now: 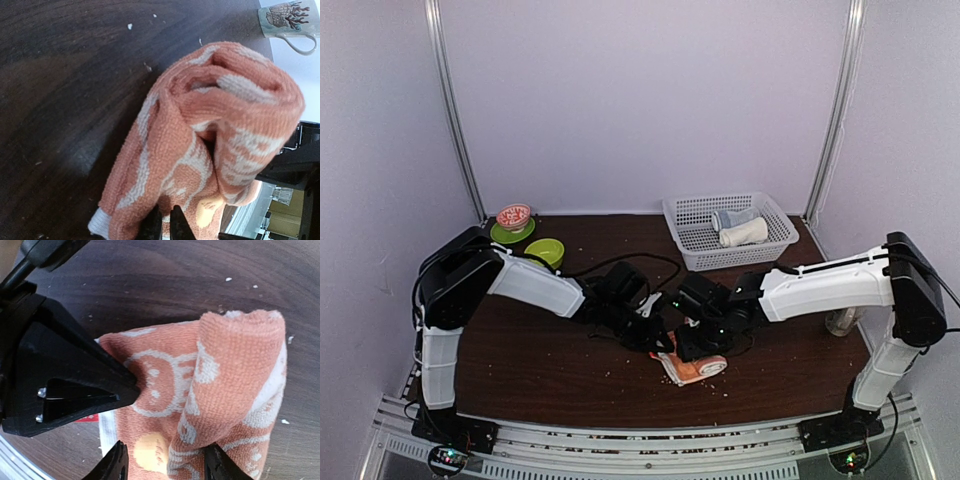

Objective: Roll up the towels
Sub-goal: Roll the towel at the center of the board.

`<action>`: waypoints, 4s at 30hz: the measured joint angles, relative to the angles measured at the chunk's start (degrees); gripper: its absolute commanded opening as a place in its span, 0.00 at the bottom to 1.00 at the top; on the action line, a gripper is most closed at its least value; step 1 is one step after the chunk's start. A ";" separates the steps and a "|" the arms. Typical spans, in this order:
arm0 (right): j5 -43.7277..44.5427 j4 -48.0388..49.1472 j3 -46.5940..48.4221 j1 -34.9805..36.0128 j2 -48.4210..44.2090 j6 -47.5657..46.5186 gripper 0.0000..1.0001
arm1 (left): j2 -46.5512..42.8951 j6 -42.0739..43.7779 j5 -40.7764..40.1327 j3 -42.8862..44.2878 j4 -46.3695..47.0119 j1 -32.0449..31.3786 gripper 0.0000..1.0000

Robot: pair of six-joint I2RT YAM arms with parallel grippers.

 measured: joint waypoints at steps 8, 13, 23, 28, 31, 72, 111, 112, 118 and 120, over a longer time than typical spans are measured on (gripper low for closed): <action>-4.90 4.31 -1.64 0.00 0.00 -1.11 0.59 | -1.07 -0.02 -0.37 -0.42 -1.81 0.00 0.09; -7.08 7.69 -3.54 0.00 0.02 -1.53 0.67 | -3.63 0.00 -1.22 -1.73 -3.91 0.02 0.10; -8.79 15.12 -7.61 -0.17 -0.98 -2.43 0.77 | -9.20 -0.46 -1.38 -1.66 -3.56 0.39 0.10; -9.62 18.14 -9.94 -0.63 -2.40 -2.97 0.80 | -7.06 -2.69 1.33 -0.13 1.55 0.39 0.10; -9.81 18.97 -10.64 -1.03 -2.89 -2.99 0.81 | -4.59 -4.74 3.58 0.26 5.99 0.39 0.10; -4.94 9.42 -10.01 -3.04 -15.17 -7.08 0.77 | 8.83 -11.26 7.39 9.84 7.37 2.51 0.09; -12.57 14.75 -15.85 -15.39 -12.02 -6.12 0.71 | 6.54 -9.18 6.86 6.73 4.39 1.53 0.10; -13.49 15.43 -15.91 -15.67 -10.95 -6.21 0.68 | 6.54 -9.16 6.84 6.75 4.31 1.49 0.10; -18.23 18.21 -16.59 -15.93 -6.64 -6.71 0.41 | 6.51 -9.09 6.71 6.75 4.07 1.42 0.10; -19.34 18.88 -16.59 -15.93 -5.97 -6.95 0.31 | 6.45 -8.85 6.64 6.75 3.93 1.38 0.10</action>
